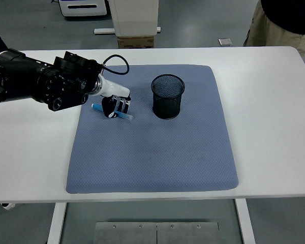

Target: Left hand places marker in pen holder

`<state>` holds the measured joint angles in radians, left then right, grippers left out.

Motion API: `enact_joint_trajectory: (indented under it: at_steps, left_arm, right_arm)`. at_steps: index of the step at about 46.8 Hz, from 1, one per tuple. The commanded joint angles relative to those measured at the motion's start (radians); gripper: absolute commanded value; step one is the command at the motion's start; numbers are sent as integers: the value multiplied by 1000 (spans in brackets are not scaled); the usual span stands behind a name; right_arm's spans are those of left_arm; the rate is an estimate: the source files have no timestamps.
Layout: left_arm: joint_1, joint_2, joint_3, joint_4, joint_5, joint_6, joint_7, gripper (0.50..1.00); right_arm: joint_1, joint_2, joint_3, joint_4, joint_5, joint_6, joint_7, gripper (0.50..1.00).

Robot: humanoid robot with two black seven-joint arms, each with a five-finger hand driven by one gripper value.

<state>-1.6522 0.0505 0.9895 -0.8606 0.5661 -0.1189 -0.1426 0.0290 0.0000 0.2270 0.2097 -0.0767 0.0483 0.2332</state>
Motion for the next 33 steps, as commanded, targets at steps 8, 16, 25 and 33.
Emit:
enact_joint_trajectory:
  at_steps: [8, 16, 25, 33]
  left_arm:
    - [0, -3, 0, 0, 0, -1, 0, 555]
    - [0, 0, 1, 0, 0, -4, 0, 500]
    - [0, 0, 1, 0, 0, -5, 0, 500]
    - [0, 2, 1, 0, 0, -5, 0, 500]
  right_arm:
    - [-1, 0, 0, 0, 0, -1, 0, 1000]
    - [0, 0, 0, 0, 0, -1, 0, 1000]
    - [0, 0, 0, 0, 0, 1, 0, 1000]
    - [0, 0, 0, 0, 0, 1, 0, 1000]
